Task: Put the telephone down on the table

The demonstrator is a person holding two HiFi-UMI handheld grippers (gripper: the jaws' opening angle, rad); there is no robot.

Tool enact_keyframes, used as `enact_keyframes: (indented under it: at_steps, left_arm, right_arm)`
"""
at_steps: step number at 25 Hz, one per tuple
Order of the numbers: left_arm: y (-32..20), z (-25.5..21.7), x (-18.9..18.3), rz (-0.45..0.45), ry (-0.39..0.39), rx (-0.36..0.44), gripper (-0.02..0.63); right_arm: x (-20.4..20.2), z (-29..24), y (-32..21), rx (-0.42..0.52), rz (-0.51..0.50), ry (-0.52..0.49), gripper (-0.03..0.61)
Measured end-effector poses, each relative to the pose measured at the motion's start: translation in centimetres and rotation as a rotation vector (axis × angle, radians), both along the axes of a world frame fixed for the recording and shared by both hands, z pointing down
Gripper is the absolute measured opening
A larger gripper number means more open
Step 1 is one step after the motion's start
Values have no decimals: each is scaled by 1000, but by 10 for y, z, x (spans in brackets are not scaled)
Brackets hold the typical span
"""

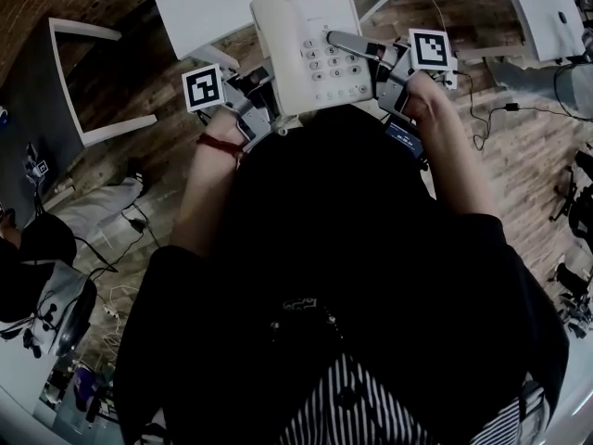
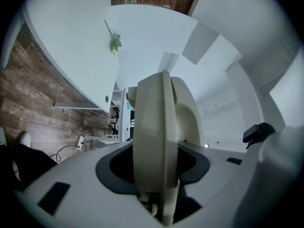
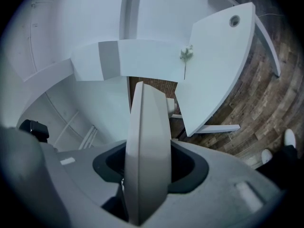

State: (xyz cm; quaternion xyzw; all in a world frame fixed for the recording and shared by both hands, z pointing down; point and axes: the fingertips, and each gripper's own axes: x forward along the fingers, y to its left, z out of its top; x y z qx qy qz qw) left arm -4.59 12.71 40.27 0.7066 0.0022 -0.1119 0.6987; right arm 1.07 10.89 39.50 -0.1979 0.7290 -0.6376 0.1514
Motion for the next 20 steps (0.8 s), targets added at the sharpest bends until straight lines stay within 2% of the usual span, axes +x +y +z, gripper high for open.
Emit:
enact_keyframes:
  at_steps: [11, 20]
  left_arm:
    - [-14, 2, -11, -59, -18, 1, 195]
    - [-65, 8, -7, -109, -20, 6, 195]
  right_arm:
    - [-12, 3, -17, -5, -52, -25, 203]
    - [-9, 8, -71, -5, -104, -34, 203]
